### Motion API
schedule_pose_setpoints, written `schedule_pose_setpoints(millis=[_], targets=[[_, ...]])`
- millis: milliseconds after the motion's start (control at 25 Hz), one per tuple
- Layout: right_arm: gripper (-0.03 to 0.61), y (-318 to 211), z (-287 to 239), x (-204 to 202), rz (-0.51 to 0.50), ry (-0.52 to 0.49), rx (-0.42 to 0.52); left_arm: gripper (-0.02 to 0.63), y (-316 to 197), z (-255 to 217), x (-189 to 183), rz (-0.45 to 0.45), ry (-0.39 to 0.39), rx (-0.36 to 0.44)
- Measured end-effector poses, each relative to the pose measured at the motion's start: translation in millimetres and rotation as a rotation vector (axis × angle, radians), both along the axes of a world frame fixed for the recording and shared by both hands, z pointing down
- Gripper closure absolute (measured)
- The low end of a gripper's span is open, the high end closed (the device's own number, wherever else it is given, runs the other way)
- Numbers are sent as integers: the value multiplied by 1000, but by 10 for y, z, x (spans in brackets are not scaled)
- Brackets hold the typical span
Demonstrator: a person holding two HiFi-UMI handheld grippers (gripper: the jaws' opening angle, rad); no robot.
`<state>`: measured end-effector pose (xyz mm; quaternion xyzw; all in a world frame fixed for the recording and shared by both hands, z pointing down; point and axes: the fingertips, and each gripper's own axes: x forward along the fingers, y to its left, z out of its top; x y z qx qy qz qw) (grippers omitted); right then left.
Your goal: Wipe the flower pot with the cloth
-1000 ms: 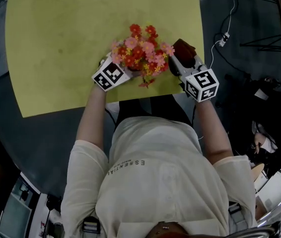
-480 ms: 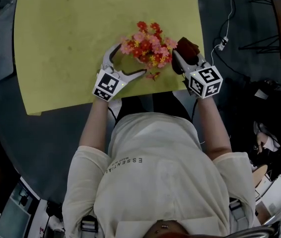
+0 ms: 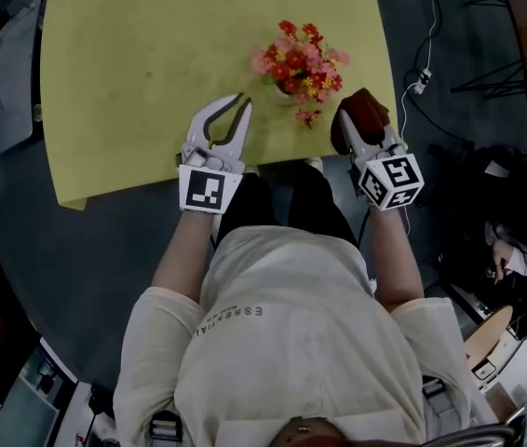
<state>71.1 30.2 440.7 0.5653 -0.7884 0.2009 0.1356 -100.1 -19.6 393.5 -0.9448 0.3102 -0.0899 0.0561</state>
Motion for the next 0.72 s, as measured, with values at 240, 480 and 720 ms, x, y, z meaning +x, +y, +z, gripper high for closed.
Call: schedule_pose_setpoints(millis=[240, 480, 720], targets=[[531, 325, -117, -135, -104, -65, 68, 601, 429, -157, -12, -172, 76, -9], [531, 837, -363, -333, -229, 59, 167, 601, 1098, -389, 42, -276, 143, -26], [531, 1546, -476, -275, -300, 75, 240, 601, 1924, -380, 304, -346, 128, -5]])
